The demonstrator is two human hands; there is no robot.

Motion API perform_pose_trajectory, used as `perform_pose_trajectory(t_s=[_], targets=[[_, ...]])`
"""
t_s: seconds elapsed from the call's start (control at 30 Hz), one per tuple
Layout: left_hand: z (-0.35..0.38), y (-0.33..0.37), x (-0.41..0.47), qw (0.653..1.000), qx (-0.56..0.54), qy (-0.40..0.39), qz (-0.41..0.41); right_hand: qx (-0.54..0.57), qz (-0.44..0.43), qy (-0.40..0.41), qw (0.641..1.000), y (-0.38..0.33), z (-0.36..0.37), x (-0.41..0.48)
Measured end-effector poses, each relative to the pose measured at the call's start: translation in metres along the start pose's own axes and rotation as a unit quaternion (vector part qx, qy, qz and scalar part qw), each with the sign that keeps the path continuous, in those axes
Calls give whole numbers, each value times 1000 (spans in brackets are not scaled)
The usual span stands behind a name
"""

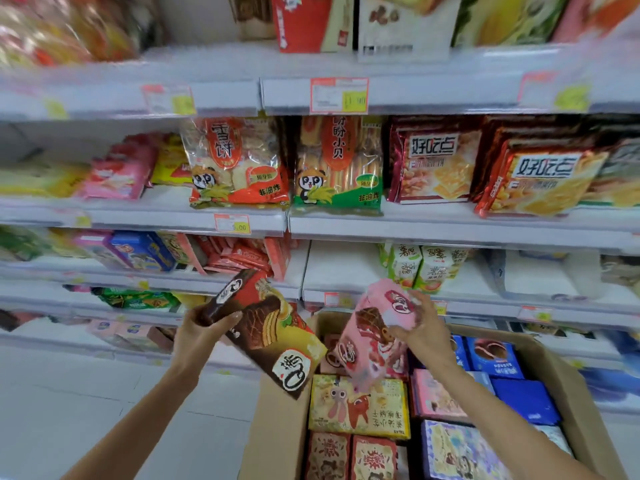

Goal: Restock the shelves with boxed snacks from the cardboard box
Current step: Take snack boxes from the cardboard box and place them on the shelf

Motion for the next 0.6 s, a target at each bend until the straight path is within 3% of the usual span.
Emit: perform_pose_trajectory(t_s=[0.17, 0.37, 0.6], targets=[[-17, 53, -40, 997, 3, -22, 74, -41, -114, -72, 990, -81, -21, -6], [-56, 137, -90, 977, -29, -39, 205, 40, -213, -88, 972, -193, -34, -23], [-135, 286, -131, 911, -136, -37, 389, 128, -360, 0, 924, -346, -46, -24]])
Point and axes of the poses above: each hand's wrist, its own x-axis towards the middle knuckle, its own z-axis out of the palm, y = z × x, the point moved 6 cm from there along x, towards the middle knuckle, and after that the axes turned 12 degrees about -z, right-handed, at the moved point
